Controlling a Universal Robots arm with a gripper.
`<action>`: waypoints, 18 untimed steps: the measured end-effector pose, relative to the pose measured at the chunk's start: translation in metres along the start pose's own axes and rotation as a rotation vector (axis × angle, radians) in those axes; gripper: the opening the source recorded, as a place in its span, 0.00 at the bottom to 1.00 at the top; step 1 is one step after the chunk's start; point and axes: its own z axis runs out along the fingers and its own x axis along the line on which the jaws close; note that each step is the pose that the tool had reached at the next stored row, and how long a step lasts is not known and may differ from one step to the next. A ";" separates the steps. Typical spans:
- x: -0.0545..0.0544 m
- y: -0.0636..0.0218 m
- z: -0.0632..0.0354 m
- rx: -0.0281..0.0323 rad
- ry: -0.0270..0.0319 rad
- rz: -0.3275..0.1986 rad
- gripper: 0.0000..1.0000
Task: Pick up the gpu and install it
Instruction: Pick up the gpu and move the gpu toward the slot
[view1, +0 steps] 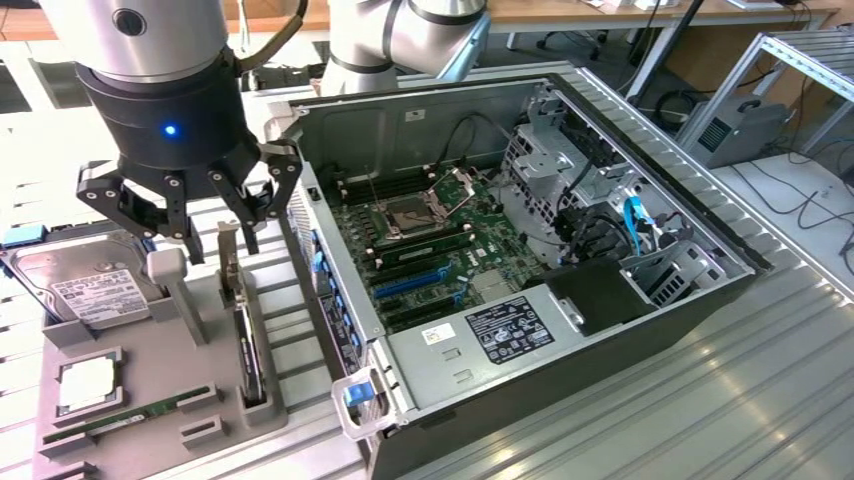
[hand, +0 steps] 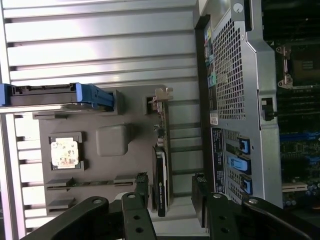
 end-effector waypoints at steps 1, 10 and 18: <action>0.000 -0.0001 0.0004 0.0000 -0.0001 0.000 0.48; 0.000 -0.0006 0.0035 0.0000 0.0000 0.000 0.48; 0.000 -0.0011 0.0063 0.0000 0.0000 0.000 0.48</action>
